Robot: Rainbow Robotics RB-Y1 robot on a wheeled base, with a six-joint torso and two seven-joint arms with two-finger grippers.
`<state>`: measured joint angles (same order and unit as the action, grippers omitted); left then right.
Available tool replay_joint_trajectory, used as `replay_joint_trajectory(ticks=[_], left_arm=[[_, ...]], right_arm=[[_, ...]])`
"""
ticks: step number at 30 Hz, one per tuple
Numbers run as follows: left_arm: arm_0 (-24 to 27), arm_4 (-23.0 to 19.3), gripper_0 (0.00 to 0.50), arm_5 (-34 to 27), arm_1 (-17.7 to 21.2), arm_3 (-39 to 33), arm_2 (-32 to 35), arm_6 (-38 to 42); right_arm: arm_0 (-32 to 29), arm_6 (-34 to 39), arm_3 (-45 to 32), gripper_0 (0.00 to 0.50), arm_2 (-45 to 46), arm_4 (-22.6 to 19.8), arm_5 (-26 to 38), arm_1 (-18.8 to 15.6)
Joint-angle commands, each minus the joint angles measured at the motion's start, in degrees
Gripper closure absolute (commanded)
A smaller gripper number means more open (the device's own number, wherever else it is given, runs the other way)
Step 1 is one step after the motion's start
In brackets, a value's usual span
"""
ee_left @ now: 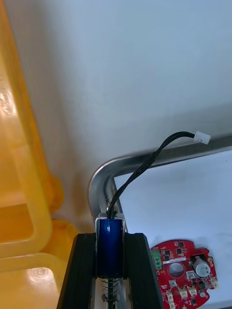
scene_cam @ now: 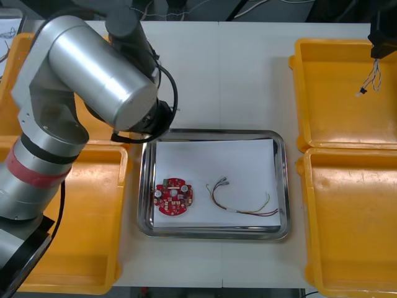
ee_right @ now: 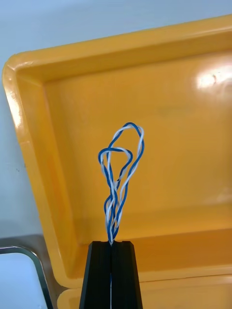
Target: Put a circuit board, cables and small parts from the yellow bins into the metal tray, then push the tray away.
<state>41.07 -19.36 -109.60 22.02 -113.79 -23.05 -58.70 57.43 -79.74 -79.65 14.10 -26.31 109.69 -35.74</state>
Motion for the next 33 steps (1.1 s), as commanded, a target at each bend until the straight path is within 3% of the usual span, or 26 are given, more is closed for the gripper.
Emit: replay_joint_trajectory(ticks=[1,6,11,21,25,33], left_arm=[[1.55,1.69,0.5,-0.4,-1.37,-0.91,-4.81,9.48],[1.12,2.66,0.5,1.67,-1.37,0.5,-7.44,10.53],[-1.08,5.82,0.5,7.65,-1.28,2.7,-9.46,11.15],[-3.37,8.64,0.5,13.89,-0.49,6.3,-12.72,12.56],[-4.51,8.9,0.5,15.47,-0.05,6.39,-13.33,12.91],[-5.21,10.39,0.5,15.73,0.83,6.48,-16.94,14.31]], right_arm=[[-5.67,1.96,-9.56,0.5,1.9,-3.57,0.31,-3.55],[-11.12,1.96,-16.94,0.5,2.33,-8.93,0.31,-4.6],[-16.57,1.96,-25.56,0.5,1.98,-16.05,0.31,-5.4],[-22.02,2.4,-39.97,0.5,-2.06,-28.18,0.31,-7.68],[-23.42,2.13,-42.43,0.5,-2.15,-32.58,0.31,-8.47],[-24.12,1.34,-46.21,0.5,-6.81,-41.1,0.31,-14.8]])
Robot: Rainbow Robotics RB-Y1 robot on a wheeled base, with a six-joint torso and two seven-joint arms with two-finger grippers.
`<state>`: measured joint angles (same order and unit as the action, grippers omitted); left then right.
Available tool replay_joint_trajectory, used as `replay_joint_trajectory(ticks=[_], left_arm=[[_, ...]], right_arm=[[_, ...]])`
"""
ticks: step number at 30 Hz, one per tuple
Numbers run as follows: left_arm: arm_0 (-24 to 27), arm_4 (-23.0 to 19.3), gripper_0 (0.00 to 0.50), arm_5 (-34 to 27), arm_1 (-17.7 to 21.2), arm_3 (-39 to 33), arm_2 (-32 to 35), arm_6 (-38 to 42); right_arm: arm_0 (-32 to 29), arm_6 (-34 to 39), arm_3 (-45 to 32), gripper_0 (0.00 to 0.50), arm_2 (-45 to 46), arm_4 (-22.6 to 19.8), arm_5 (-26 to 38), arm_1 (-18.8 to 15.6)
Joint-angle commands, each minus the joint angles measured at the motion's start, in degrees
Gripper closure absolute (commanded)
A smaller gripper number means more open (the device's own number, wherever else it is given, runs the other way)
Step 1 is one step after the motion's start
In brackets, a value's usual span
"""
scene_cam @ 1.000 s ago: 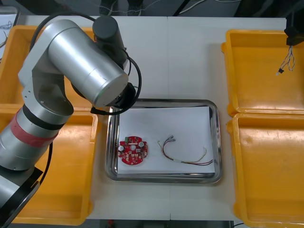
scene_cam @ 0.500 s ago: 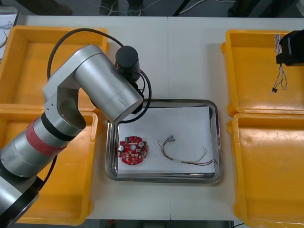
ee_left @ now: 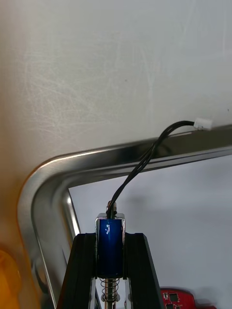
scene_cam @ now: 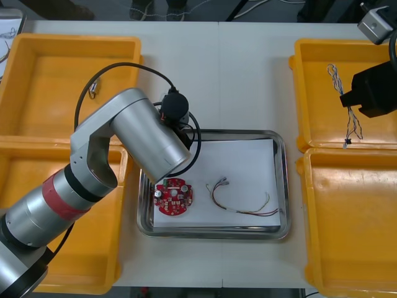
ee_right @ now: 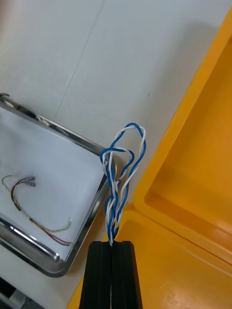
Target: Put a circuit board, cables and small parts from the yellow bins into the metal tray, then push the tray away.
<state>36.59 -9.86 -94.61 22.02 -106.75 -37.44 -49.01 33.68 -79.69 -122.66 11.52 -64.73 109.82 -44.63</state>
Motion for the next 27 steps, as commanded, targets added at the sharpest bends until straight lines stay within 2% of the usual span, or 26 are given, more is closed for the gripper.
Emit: replay_joint_trajectory(ticks=[1,6,14,15,16,17,18,19,20,27], left_arm=[[-0.91,0.9,0.5,0.92,0.83,-0.56,-2.64,4.71],[-1.08,1.08,0.5,2.33,1.09,0.23,-3.78,5.15],[-1.34,1.16,0.494,2.94,1.53,0.32,-3.95,5.51],[-1.43,1.16,0.45,2.94,1.62,0.32,-3.95,5.42],[-1.43,1.16,0.38,3.12,1.71,0.32,-4.04,5.42],[-1.43,1.16,0.351,3.29,1.71,0.32,-4.04,5.42],[-1.43,1.25,0.212,3.47,1.8,0.32,-4.04,5.42],[-1.43,1.25,0.143,3.56,1.71,0.32,-4.04,5.42],[-1.43,1.34,0.005,3.56,1.71,0.32,-4.04,5.51],[-1.43,1.87,0.0,3.56,1.88,0.23,-4.04,5.42]], right_arm=[[-0.37,1.29,-3.64,0.5,-5.28,-3.21,0.18,-6.78],[-0.37,0.68,-4.78,0.5,-9.85,-3.12,0.18,-9.16],[-0.37,-0.29,-5.57,0.5,-16.79,1.72,0.18,-10.3],[-0.37,-0.38,-5.57,0.5,-17.76,2.51,0.18,-10.21],[-0.37,-0.38,-5.57,0.5,-18.55,3.12,0.18,-10.21],[-0.37,-0.38,-5.57,0.5,-18.99,3.47,0.18,-10.3],[-0.37,-0.47,-5.57,0.5,-19.78,4.09,0.18,-10.21],[-0.37,-0.47,-5.57,0.5,-20.13,4.35,0.18,-10.21],[-0.37,-0.47,-5.57,0.5,-20.83,4.7,0.18,-10.3],[-0.37,-0.12,-5.75,0.5,-22.06,4.88,0.18,-10.21]])
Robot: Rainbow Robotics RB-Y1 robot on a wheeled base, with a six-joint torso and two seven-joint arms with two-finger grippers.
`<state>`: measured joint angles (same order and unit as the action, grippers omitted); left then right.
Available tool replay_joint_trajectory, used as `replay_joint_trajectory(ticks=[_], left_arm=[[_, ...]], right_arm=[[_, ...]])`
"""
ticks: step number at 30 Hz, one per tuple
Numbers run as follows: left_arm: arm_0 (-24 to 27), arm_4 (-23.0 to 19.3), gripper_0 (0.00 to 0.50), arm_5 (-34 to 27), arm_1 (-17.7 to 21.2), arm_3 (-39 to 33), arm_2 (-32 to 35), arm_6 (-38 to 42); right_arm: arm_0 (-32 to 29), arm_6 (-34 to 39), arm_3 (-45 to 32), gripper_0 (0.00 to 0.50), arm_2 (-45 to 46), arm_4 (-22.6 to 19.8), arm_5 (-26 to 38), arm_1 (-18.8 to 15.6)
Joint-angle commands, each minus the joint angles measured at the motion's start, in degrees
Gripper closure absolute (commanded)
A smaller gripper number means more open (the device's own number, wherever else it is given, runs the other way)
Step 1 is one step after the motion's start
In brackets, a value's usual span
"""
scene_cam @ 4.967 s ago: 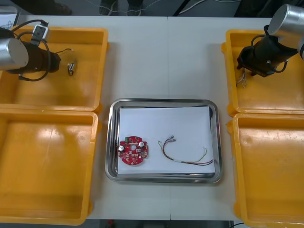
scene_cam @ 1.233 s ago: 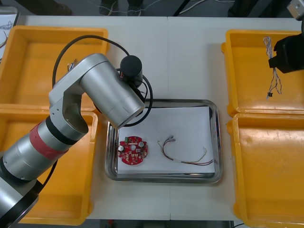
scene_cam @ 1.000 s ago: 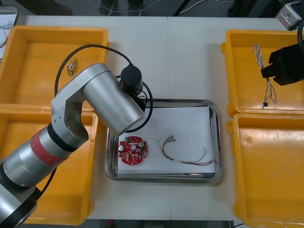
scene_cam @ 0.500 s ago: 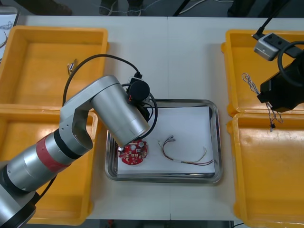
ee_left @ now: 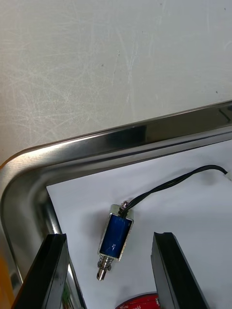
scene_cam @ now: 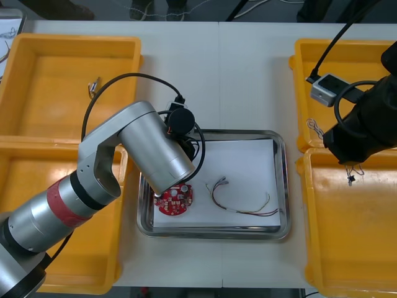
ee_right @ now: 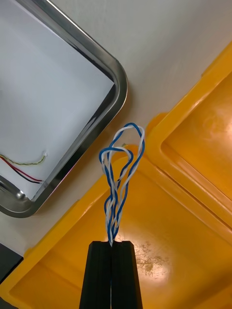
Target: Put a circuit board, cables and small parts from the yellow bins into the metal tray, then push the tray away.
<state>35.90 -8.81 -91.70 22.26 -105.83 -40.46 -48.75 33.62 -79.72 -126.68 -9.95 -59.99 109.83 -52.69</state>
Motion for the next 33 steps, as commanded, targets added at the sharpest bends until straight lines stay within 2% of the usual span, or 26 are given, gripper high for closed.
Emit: replay_joint_trajectory(ticks=[1,13,19,28,33], left_arm=[[-0.74,0.9,0.0,0.65,1.65,-0.69,-1.03,5.24],[-0.65,-0.07,0.0,0.56,3.49,-2.72,0.56,5.24],[-0.21,-4.9,0.0,-2.08,4.81,-6.06,6.27,4.1],[4.18,-13.17,0.0,-7.18,7.8,-7.81,13.39,2.34],[6.29,-19.05,0.0,-8.23,10.97,-7.72,18.57,-0.65]], right_arm=[[-0.31,-0.26,-1.9,0.5,-0.6,0.13,0.17,-2.25],[-0.31,-0.09,-4.19,0.5,-0.69,-1.01,0.17,-2.16],[1.19,-0.79,-5.24,0.5,-3.06,-1.63,0.17,-1.98],[7.08,-2.02,-5.24,0.5,-12.02,-1.63,-3.13,-1.02],[10.24,-3.6,-5.16,0.5,-17.82,1.27,-5.59,1.01]])
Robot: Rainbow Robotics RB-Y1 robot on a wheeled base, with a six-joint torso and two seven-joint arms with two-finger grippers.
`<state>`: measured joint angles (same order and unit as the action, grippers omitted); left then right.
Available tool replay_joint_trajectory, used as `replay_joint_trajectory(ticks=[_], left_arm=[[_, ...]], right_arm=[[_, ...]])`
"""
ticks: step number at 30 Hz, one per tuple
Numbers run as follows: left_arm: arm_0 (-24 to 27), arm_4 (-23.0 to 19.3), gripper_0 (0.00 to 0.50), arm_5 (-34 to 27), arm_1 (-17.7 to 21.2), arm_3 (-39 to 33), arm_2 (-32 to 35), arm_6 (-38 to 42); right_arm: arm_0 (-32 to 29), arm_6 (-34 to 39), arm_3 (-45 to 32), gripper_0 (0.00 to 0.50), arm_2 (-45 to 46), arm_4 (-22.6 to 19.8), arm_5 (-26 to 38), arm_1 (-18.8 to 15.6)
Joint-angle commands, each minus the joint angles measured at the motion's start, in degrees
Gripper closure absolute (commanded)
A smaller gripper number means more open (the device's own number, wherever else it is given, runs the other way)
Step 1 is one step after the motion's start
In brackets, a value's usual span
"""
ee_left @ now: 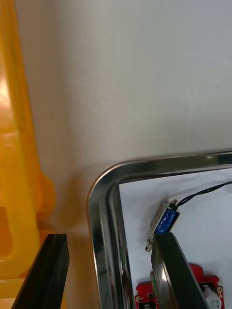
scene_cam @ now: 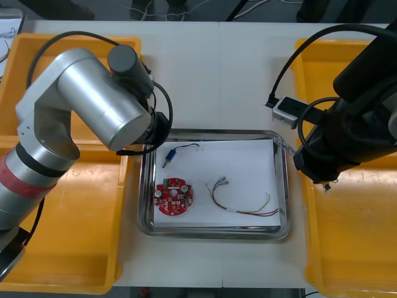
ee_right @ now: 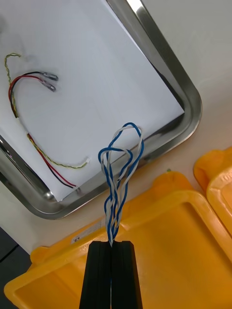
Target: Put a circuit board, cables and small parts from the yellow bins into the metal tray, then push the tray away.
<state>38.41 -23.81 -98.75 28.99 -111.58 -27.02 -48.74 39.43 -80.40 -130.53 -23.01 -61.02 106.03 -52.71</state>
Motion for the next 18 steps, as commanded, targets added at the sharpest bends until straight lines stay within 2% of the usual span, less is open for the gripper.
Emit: replay_joint_trajectory(ticks=[1,4,9,13,18], left_arm=[[3.95,-4.49,0.0,-1.36,4.49,-2.06,5.84,-1.09],[4.04,-6.95,0.0,-1.71,5.72,-1.89,9.35,-3.73],[5.53,-10.11,0.0,-2.85,7.57,0.92,13.75,-8.47],[7.9,-10.55,0.0,-3.82,8.1,4.88,15.06,-12.34],[12.65,-10.29,0.0,-3.91,8.36,13.23,15.77,-17.88]], right_arm=[[4.78,-3.1,-1.3,0.5,-5.38,2.66,-2.05,1.2],[6.36,-4.15,-0.34,0.5,-9.16,4.33,-4.6,1.55],[9.18,-11.53,3.71,0.5,-14.0,6.17,-7.85,2.87],[10.32,-16.28,7.05,0.5,-15.23,6.7,-8.64,4.98],[12.25,-23.05,11.18,0.5,-19.27,9.95,-11.63,7.0]])
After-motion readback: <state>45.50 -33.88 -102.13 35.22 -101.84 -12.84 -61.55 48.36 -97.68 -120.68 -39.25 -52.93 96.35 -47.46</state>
